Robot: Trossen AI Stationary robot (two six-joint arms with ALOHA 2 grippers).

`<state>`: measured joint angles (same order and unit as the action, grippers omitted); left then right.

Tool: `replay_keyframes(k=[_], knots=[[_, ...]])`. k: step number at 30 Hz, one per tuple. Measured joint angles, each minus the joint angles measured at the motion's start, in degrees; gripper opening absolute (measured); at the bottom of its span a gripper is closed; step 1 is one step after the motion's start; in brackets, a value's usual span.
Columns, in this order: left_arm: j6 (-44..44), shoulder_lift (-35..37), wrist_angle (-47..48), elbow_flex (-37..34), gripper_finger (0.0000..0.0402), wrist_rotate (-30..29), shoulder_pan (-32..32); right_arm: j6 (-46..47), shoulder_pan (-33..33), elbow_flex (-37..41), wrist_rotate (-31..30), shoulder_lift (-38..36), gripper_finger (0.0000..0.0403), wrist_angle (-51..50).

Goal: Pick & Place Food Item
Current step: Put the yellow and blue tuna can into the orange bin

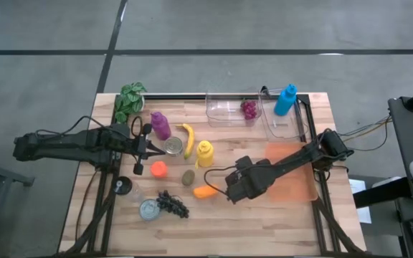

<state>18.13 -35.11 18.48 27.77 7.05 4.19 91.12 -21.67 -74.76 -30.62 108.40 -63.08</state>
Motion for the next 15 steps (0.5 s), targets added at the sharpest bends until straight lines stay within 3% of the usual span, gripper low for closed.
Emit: replay_keyframes(k=[6, 15], knots=[[-0.02, -0.01, -0.01, 0.0, 0.001, 0.01, -0.02, -0.67, -0.02, 0.33, -0.49, 0.0, 0.0352, 1.17], [-0.09, 0.0, 0.96, 0.0, 0.001, 0.02, 0.0, -1.25, 0.0, 0.33, -0.63, -0.02, 0.0272, 1.81]])
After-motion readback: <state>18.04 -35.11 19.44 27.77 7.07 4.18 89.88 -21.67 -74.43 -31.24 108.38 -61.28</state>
